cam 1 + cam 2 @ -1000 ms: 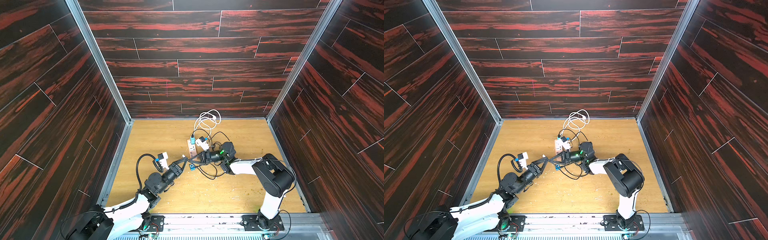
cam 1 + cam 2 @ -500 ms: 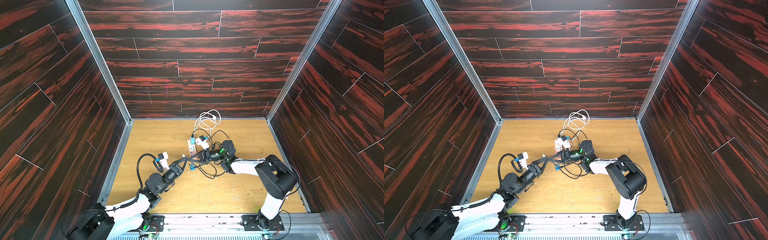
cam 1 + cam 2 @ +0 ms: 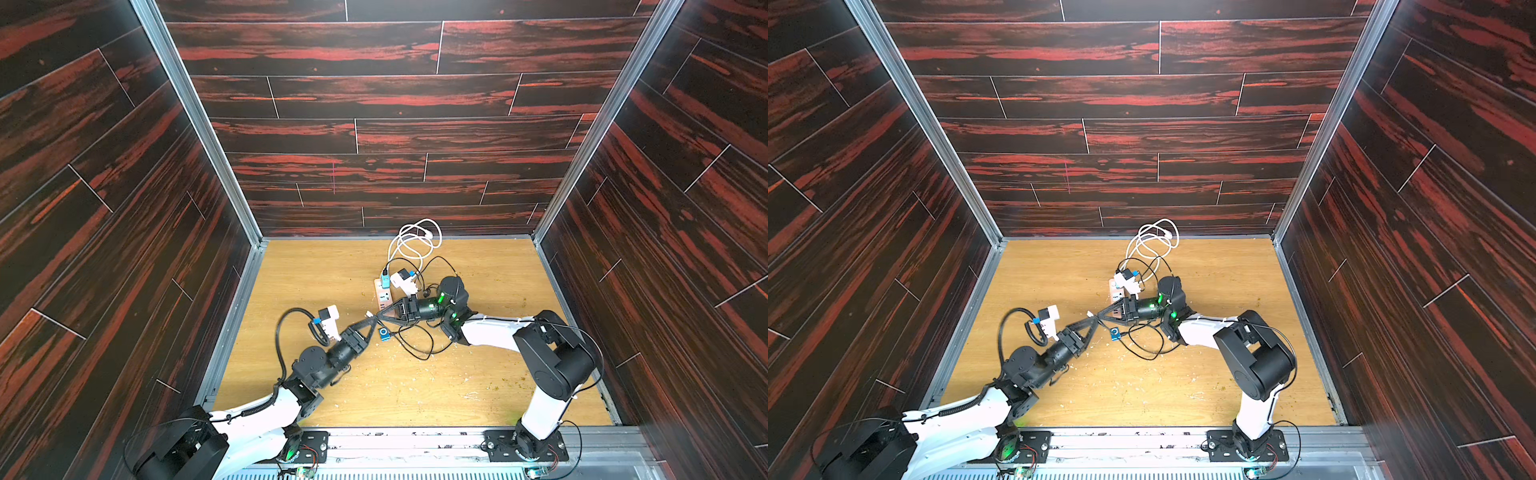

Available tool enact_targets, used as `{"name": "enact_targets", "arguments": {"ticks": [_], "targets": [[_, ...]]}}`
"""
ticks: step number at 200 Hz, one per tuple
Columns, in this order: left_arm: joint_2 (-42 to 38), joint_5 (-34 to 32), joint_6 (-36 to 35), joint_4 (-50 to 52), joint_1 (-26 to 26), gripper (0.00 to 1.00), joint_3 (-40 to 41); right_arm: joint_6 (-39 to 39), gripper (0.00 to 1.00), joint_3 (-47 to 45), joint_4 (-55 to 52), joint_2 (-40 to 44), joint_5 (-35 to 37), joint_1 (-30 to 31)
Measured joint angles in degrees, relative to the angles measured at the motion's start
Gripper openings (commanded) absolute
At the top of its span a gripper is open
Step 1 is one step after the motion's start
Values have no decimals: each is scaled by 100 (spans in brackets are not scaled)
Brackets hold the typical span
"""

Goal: Charge mp3
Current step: Insert the charging cable into the MP3 player, then place the MP3 player at the center of the board.

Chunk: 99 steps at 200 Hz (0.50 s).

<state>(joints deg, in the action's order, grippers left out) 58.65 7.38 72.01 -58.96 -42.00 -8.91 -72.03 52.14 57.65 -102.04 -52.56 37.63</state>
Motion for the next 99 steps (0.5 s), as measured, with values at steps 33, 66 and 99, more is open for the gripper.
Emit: {"name": "enact_targets", "arguments": {"ticks": [33, 66, 99], "targets": [[-234, 457, -101, 802, -210, 0, -24, 468, 39, -20, -452, 376, 490, -173], [-669, 269, -372, 2415, -210, 0, -509, 1064, 41, -192, -1202, 852, 802, -490], [-507, -321, -651, 4395, -199, 0, -1482, 2483, 43, 28, -3477, 1344, 2059, -675]]}}
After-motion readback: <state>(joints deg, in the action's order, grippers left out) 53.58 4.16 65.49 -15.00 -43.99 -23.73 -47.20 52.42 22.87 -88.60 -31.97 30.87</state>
